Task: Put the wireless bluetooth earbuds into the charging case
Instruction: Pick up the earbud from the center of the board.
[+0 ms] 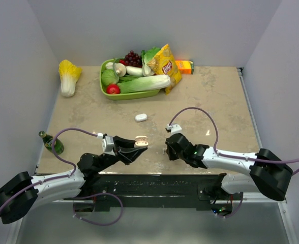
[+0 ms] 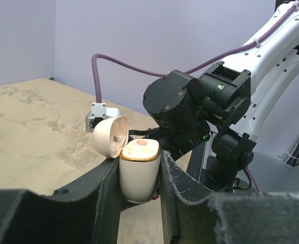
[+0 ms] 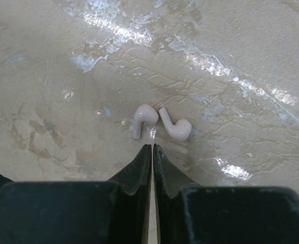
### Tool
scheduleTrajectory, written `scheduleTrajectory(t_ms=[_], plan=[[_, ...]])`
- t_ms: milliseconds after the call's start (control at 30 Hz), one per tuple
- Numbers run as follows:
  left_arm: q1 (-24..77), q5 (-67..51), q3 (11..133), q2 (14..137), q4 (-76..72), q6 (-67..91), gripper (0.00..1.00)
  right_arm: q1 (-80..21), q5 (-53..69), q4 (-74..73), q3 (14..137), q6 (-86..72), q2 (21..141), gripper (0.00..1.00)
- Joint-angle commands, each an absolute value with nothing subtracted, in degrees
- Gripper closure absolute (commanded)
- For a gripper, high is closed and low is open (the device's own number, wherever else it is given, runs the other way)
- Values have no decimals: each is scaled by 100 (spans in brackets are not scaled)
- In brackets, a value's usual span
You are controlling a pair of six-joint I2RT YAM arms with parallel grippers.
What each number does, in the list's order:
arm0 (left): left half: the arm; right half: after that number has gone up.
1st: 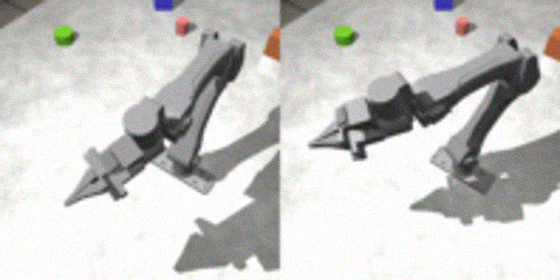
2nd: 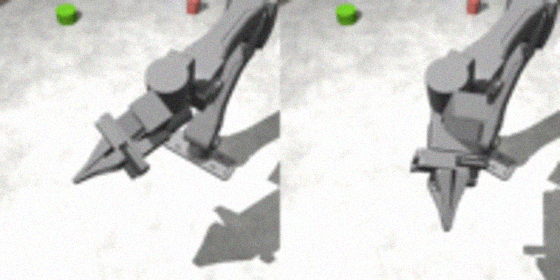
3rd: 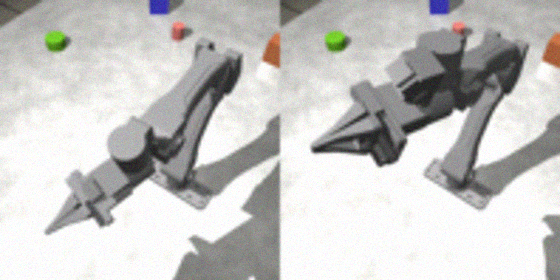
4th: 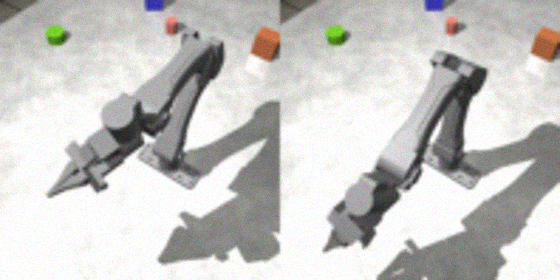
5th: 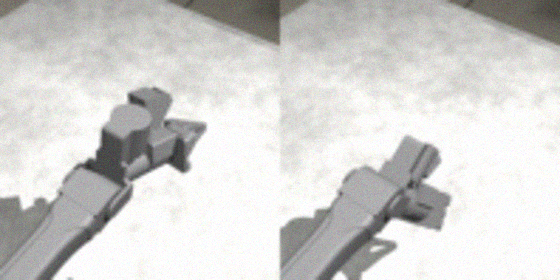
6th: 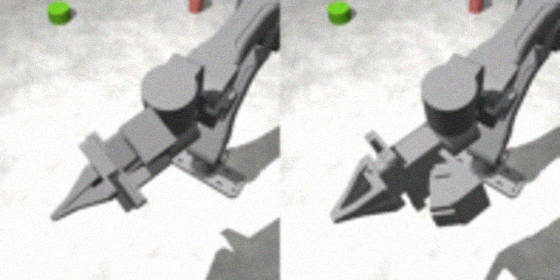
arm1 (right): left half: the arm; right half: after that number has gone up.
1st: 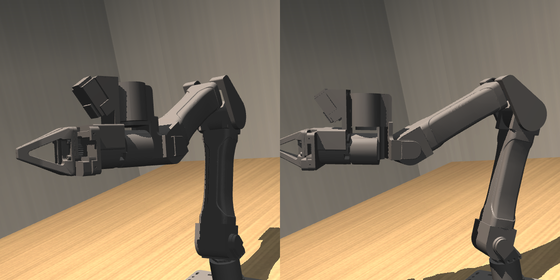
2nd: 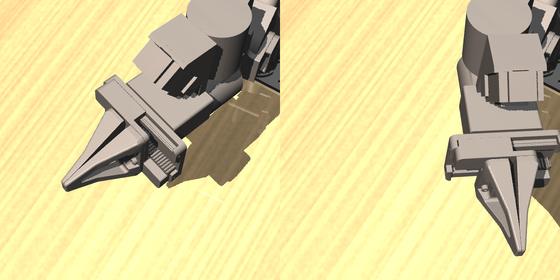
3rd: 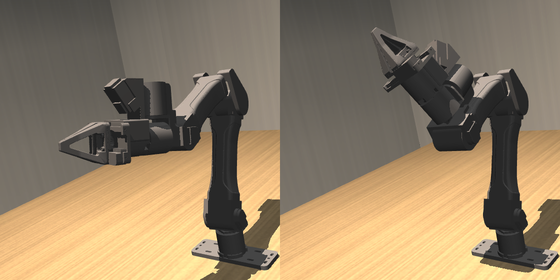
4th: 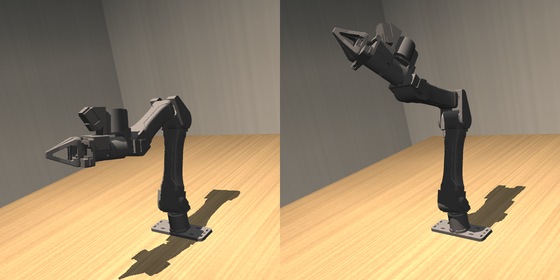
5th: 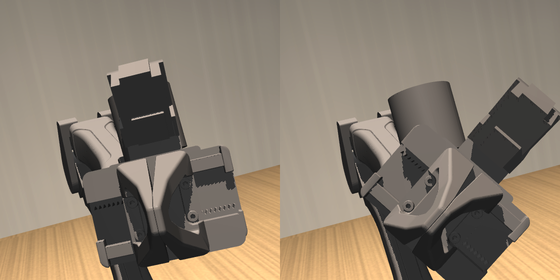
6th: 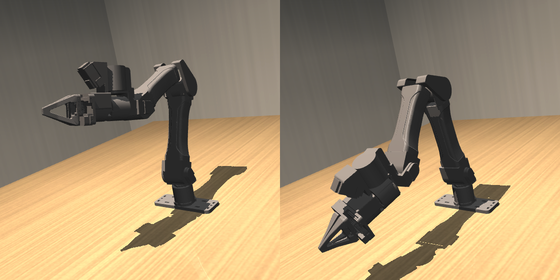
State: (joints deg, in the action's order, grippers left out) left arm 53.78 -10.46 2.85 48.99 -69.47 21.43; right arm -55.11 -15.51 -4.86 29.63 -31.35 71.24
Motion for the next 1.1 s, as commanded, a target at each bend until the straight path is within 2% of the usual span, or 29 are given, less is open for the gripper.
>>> scheduleTrajectory(t_ms=[0, 100, 200, 567, 1067], plan=[[5423, -940, 0, 4887, -7321, 1969, 100, -5511, -1521, -132, 3041, -3357, 7268, 81], [5432, -932, 0, 4896, -7339, 1978, 100, -5511, -1520, -114, 3137, -3366, 7312, 63], [5440, -905, 0, 4869, -7339, 1978, 100, -5511, -1582, -193, 3295, -3349, 7339, 55], [5432, -844, -158, 4852, -7339, 1969, 100, -5511, -1652, -334, 3779, -3305, 8058, 56], [5432, -861, -176, 4852, -7339, 1934, 100, -5511, -1749, -413, 3972, -3305, 8429, 56]])
